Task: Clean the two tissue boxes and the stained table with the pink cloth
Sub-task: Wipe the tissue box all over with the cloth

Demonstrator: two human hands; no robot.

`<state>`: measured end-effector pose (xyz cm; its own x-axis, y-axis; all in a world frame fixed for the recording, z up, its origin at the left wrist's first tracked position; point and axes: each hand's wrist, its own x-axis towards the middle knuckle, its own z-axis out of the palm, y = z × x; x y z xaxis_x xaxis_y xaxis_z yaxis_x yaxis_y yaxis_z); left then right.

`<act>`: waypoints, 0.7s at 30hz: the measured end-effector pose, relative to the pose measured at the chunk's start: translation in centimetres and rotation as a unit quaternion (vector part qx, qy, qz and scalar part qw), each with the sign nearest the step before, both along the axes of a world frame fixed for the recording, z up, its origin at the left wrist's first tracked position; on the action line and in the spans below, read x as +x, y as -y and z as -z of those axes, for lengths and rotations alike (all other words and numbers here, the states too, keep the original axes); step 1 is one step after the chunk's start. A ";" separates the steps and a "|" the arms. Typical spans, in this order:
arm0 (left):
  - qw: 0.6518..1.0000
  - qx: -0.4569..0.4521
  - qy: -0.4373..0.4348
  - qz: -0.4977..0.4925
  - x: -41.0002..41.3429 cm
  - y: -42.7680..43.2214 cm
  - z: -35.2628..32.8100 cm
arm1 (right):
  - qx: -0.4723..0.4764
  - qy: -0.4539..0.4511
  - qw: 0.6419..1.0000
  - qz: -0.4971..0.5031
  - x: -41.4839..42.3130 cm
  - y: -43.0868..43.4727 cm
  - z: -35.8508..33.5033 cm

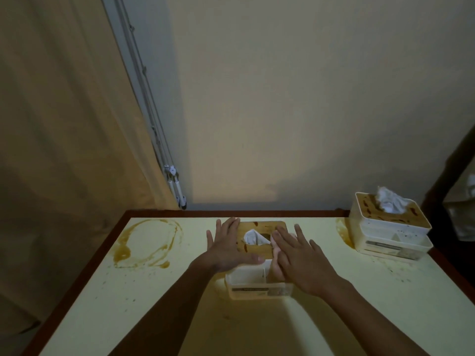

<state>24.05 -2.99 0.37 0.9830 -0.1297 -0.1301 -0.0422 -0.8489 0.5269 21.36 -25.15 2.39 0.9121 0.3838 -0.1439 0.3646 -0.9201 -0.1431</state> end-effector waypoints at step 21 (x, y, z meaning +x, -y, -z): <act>0.995 0.005 0.089 -0.047 -1.3 -1.7 -0.8 | 0.155 0.034 0.985 0.068 5.0 1.8 -2.6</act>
